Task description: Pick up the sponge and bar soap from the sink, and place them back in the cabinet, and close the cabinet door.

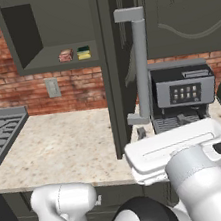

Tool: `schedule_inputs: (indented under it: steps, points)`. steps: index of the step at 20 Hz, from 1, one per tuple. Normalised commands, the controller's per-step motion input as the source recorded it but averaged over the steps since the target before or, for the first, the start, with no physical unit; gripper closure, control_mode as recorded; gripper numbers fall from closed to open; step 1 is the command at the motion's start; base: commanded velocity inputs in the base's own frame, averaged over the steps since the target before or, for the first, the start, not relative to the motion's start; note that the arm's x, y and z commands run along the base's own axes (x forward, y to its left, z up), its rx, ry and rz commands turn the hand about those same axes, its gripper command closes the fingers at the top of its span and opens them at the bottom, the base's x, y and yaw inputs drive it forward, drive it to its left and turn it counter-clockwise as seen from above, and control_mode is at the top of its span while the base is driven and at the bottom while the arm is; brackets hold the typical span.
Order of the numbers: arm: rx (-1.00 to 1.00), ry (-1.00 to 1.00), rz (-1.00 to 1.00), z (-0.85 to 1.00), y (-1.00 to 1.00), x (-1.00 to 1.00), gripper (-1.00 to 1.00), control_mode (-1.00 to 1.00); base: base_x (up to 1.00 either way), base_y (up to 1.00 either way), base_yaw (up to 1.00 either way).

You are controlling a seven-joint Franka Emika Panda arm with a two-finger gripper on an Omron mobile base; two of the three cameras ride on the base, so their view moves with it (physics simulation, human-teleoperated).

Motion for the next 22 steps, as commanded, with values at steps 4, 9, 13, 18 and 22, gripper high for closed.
schedule_inputs:
  steps: [4, 9, 13, 18, 22]
  points:
    - [0.00, 0.00, 0.00, 0.00, 0.10, 0.08, -1.00, -1.00, 0.00, 0.00, 0.00]
    - [0.00, 0.00, 0.00, 0.00, 0.12, 0.02, -1.00, -1.00, 0.00, 0.00, 0.00]
    - [0.00, 0.00, 0.01, 0.00, 0.19, 0.00, -1.00, -1.00, 0.00, 0.00, 0.00]
    - [0.00, 0.00, 0.02, 0.00, 0.25, 0.00, -1.00, -1.00, 0.00, 0.00, 0.00]
    - [0.00, 0.00, 0.02, 0.00, 0.26, 0.00, -1.00, -1.00, 0.00, 0.00, 0.00]
